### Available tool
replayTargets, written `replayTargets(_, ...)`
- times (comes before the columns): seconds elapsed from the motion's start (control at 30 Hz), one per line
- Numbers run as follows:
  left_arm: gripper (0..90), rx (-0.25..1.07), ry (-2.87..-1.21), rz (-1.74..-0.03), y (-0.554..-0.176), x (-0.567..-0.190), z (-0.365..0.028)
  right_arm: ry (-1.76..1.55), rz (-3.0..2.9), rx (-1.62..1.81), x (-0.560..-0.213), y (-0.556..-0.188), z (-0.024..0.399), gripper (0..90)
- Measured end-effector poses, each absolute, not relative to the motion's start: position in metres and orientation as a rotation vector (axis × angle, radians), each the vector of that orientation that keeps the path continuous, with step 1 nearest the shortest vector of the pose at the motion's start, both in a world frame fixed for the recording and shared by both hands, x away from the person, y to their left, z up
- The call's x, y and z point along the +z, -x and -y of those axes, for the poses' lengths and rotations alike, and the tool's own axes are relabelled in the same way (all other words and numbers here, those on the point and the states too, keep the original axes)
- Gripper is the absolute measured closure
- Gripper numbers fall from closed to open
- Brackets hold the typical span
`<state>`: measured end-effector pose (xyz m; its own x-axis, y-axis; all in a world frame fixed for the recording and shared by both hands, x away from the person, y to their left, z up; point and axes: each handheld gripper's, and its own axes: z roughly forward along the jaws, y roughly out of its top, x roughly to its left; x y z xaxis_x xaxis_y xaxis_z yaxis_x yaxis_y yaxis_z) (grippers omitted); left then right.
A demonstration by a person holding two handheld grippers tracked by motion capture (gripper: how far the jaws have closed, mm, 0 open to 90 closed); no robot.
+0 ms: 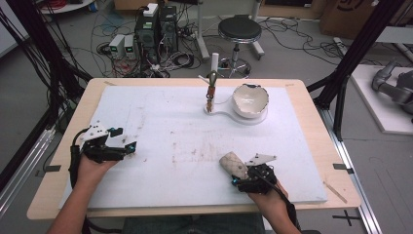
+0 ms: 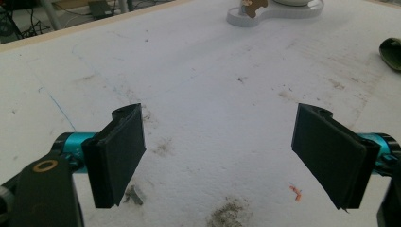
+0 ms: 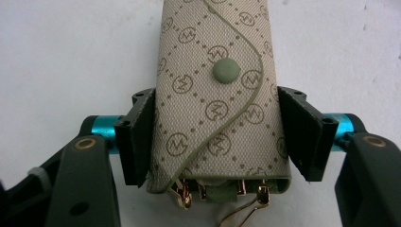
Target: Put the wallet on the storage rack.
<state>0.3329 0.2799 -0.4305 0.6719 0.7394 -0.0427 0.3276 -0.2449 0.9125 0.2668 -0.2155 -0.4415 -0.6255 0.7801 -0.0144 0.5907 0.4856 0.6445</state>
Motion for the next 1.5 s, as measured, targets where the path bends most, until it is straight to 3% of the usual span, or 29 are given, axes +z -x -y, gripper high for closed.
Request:
replayTargets(0.73, 18.1, 0.494, -1.824, -0.849, -0.33, -0.429, -0.284, -1.067, -2.244, 1.06, -0.404, -0.289, 0.251, 35.3)
replayTargets(1.5, 18.0, 0.481, -1.837, -0.848, -0.331, -0.431, -0.282, -0.957, -2.186, 1.004, -0.332, -0.341, 0.268, 35.3)
